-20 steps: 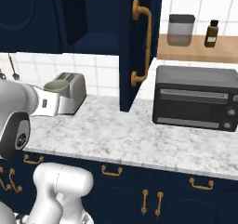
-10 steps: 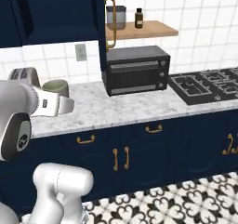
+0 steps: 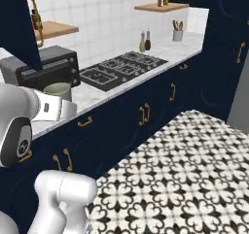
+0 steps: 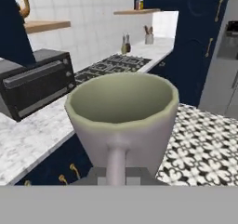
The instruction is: Gather all objects into one cabinet and sort the glasses and bowls to opposite sides.
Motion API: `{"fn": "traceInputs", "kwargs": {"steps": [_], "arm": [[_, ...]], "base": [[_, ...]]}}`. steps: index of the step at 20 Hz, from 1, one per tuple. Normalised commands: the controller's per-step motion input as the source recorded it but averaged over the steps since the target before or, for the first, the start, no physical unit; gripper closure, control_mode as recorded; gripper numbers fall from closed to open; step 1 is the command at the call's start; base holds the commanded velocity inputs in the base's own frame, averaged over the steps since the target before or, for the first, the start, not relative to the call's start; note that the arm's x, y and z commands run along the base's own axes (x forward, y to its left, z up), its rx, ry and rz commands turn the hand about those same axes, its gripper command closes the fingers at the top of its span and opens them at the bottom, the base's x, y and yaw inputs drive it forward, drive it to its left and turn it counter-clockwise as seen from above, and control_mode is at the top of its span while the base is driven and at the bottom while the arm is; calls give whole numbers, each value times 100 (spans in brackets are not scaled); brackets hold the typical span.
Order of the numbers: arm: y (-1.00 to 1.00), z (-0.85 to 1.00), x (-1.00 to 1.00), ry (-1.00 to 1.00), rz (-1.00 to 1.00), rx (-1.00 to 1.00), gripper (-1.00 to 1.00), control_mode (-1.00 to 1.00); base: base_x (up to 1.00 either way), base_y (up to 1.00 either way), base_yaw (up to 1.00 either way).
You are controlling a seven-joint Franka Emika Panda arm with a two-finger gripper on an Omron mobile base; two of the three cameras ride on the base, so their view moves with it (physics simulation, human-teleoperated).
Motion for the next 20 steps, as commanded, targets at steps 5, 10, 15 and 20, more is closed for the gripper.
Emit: {"fn": "traceInputs", "kwargs": {"steps": [5, 10, 15, 20], "arm": [[0, 0, 0, 0, 0, 0, 100, 100], [0, 0, 0, 0, 0, 0, 100, 100], [0, 0, 0, 0, 0, 0, 100, 100], [0, 0, 0, 0, 0, 0, 100, 100]], "base": [[0, 16, -96], [0, 8, -95], [1, -2, -89], [29, -48, -69]]}}
